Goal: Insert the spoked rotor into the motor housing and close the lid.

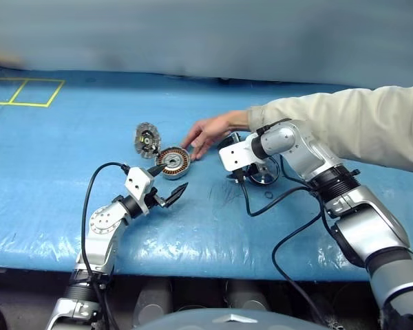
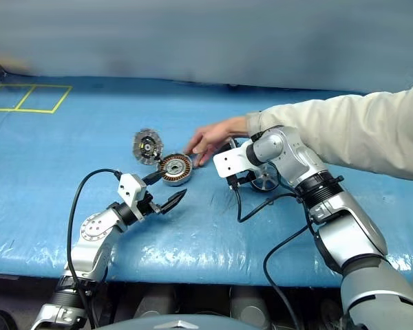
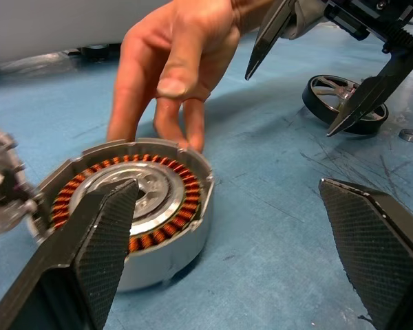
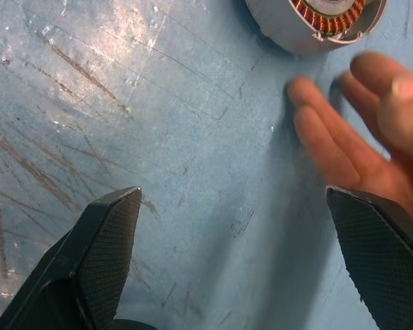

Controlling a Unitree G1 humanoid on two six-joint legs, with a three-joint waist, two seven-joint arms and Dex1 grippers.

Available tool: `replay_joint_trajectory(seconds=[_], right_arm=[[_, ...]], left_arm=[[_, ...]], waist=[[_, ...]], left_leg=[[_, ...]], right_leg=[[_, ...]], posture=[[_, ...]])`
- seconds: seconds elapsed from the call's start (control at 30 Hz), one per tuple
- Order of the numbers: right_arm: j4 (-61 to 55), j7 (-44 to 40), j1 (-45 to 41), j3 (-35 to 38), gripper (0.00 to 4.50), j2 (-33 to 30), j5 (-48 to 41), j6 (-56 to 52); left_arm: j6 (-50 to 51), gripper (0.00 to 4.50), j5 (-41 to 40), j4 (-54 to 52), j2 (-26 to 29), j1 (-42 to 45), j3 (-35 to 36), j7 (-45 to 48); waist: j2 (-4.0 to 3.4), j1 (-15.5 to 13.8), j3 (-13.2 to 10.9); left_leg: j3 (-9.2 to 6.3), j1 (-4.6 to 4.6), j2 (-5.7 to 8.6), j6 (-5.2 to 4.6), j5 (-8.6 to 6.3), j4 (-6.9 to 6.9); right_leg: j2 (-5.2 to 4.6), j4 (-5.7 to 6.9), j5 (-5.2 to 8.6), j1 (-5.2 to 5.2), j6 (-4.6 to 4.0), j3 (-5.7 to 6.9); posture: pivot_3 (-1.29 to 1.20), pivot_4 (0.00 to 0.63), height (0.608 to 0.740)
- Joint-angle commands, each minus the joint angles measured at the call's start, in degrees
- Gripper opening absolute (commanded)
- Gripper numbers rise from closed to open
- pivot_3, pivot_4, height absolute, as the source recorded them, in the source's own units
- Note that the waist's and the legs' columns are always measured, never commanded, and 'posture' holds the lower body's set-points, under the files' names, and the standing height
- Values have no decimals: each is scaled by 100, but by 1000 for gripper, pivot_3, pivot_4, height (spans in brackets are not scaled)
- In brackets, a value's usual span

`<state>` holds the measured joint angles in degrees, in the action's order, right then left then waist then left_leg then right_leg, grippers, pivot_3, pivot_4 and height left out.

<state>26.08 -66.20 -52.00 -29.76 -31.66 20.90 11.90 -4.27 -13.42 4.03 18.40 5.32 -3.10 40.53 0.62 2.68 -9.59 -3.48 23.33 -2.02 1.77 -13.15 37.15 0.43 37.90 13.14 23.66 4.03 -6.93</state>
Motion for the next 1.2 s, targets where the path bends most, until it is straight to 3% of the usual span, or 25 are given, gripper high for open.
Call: replay_joint_trajectory(seconds=[0.03,0.2,0.37,0.57,0.8,1.03,1.2], right_arm=[[-230,18,62,167,4476,-16,-104,-43],[-520,-82,305,277,4476,97,-401,-235],[-1487,-285,1066,707,4476,-59,-1117,-1000],[-2720,-70,2852,1897,4476,-164,-2620,-2274],[-3521,530,4307,2476,4476,-393,-3023,-2974],[-3781,899,4860,2940,4476,-284,-3622,-3257],[-3511,861,4930,3146,4476,-232,-4001,-3250]], left_arm=[[-57,4500,43,-142,71,38,20,8],[-43,4500,208,-374,275,-4,35,-37],[227,4500,484,-612,783,240,-107,190],[796,4500,1045,-599,1649,1168,-557,843],[926,4500,1850,-105,2153,2292,-1376,1685],[751,4500,2948,544,2476,3739,-2398,2835],[696,4500,3647,854,2513,4287,-2828,3221]], waist=[[0,1,0],[0,40,0],[0,31,0],[0,-46,0],[0,25,0],[2,104,-1],[2,118,-2]], left_leg=[[0,0,0,0,0,0],[0,0,-1,0,0,0],[-8,2,0,0,0,-3],[-13,6,1,0,0,4],[-3,3,-2,0,0,6],[-1,6,-1,0,1,15],[-4,13,-2,-1,0,11]], right_leg=[[0,0,0,0,0,0],[0,1,0,1,0,0],[0,1,1,-1,-2,4],[1,1,2,-4,0,10],[8,6,19,0,30,4],[10,8,20,0,31,-2],[11,6,19,5,33,-1]], posture=[[0,150,740],[0,150,740],[0,150,740],[0,150,740],[0,150,740],[0,150,740],[0,150,740]])
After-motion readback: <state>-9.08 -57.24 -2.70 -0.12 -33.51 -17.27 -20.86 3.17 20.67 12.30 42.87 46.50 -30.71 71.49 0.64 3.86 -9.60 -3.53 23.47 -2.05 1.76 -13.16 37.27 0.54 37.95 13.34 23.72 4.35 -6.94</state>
